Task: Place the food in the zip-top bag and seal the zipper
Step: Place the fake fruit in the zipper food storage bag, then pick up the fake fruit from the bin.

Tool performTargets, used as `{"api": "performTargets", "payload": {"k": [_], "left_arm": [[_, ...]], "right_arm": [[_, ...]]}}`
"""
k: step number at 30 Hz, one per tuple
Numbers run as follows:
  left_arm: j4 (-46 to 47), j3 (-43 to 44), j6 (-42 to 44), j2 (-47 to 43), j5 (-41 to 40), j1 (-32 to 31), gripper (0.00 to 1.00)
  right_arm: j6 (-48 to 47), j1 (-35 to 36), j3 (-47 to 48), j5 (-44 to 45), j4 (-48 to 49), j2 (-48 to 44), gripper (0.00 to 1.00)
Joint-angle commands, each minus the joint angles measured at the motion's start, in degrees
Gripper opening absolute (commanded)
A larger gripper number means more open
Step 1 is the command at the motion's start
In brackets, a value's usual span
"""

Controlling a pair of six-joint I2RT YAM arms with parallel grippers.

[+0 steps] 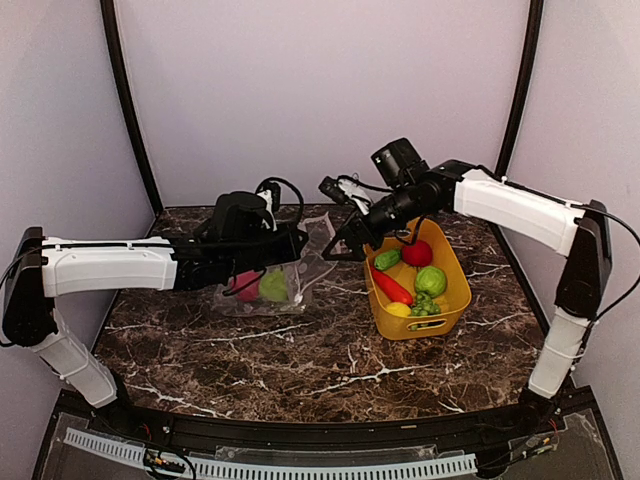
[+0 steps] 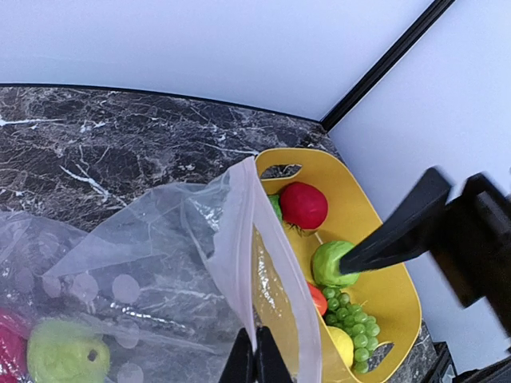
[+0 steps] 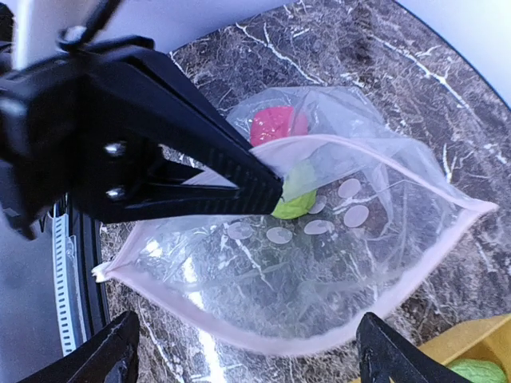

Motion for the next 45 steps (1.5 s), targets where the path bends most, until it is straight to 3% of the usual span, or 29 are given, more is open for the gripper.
{"api": "performTargets", "payload": {"k": [1, 10, 18, 28, 45], "left_arm": [[-7.02, -0.6, 3.92, -1.79, -2.39, 0.16, 0.01], [-12.27, -1.85, 9.12, -4.51, -0.11, 0.11, 0.01], [-12.17, -2.29, 10.6, -5.23, 0.65, 0.16, 0.01], [-14.86, 1.76, 12.99, -1.58, 3.18, 0.11, 0.01], [-12.75, 1.72, 13.41, 0.33, 4.68, 0.16, 0.01]], "right_arm": [[-5.07, -3.93, -2.02, 2.97, -2.44, -9.07, 0.9], [-12.52, -11.59, -11.39, 10.43, -5.85, -12.65, 0.83], [-13.37, -14.82, -11.76, 16.14, -8.94, -5.26, 0.73], [-17.59, -15.04, -17.82, 28.4, -10.64, -4.26, 0.77], [-17.26, -18.16, -20.57, 34.49, -7.35, 2.43, 0.78]]}}
